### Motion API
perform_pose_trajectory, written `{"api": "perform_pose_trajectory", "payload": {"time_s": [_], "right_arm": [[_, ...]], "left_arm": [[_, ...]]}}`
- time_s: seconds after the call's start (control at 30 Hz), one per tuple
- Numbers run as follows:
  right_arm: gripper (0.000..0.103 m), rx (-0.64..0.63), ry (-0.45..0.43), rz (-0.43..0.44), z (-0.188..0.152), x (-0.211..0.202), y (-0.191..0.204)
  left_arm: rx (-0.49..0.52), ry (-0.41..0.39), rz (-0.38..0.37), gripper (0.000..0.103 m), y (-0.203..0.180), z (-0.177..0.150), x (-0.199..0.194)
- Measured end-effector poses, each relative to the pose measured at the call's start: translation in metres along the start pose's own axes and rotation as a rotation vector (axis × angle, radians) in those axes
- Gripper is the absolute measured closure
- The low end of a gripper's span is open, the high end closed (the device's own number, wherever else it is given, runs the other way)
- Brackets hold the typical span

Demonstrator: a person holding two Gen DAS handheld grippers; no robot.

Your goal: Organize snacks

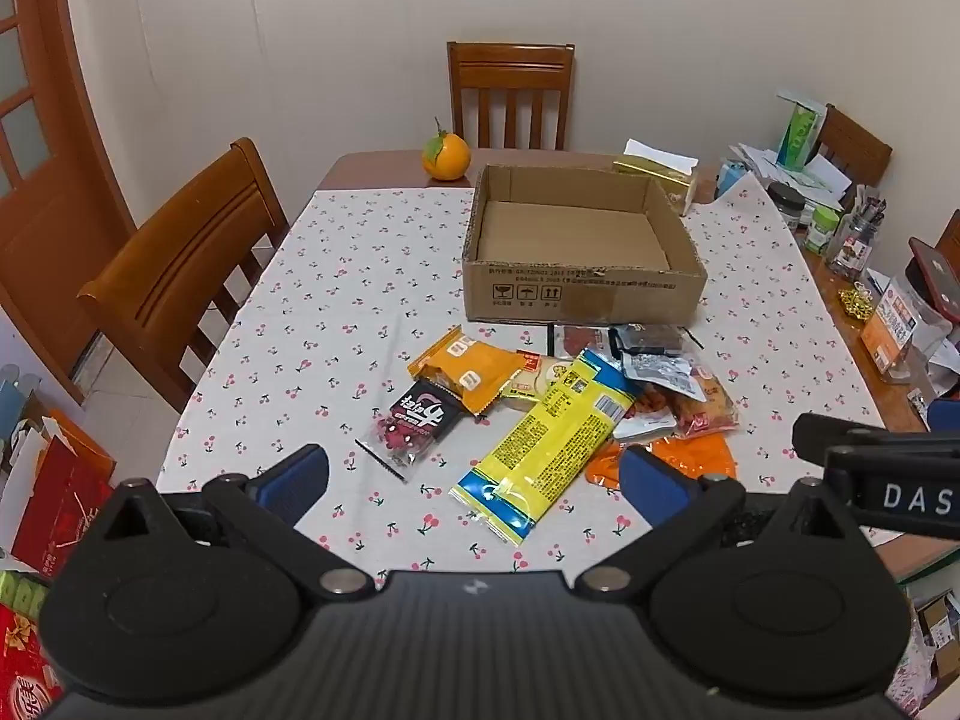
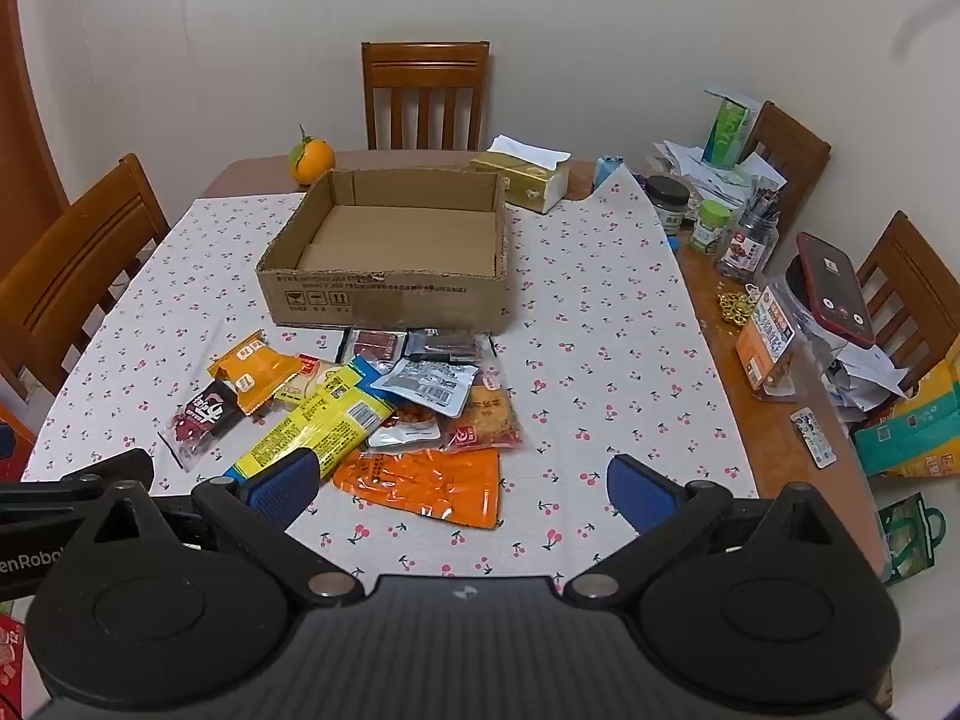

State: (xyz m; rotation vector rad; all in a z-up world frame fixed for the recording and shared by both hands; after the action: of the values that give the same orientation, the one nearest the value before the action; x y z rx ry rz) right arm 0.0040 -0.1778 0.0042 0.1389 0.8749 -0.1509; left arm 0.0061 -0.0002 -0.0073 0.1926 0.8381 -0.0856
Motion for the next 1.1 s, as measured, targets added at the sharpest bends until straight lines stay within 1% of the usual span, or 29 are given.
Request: {"api": "perform_pose_trajectory", "payload": {"time_s": [0.27,0.3,0.53,0.7,1.1], "right_arm": [[0.0,0.002,-0.005,0.004,0.0012,0.0008,0.0002],[0.0,0.001,-0.005,0.003,0.0013,0.0008,0.0004],[0.0,-0.001,-0.004,0.0,0.0008,0.0004,0.0004],[0.0,-0.003,-0.005,-0.001,0.002,0.0018,0.0012],[0.0,-0.007,-0.007,-0.002,0.0042,0.0032,0.0008]], "left_arm": [[-0.003,0.006,0.004,0.001,-0.0027,0.0007,-0.0004],[-0.003,0.005,0.005,0.001,0.0038,0.0,0.0033],[-0.006,0.006,0.001,0.001,0.0066,0.0006,0.005],[-0.001,0.004,0.012,0.001,0.0009,0.0017,0.0017],[-0.001,0.004,0.01,0.001,0.0012,0.0017,0.0021]]}}
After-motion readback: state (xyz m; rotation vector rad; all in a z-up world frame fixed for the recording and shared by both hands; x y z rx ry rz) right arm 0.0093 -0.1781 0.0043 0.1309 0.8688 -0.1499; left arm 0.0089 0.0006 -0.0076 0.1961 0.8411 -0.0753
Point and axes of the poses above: each gripper's, at about its wrist camera, not at the fingertips, and x roughly the way its jaws point, y to its left, z to its top, the point moved 1 cm from there along x, roughly the way its jaws point, and after that the axes turned 10 degrees about x, right-handed, at the moved point
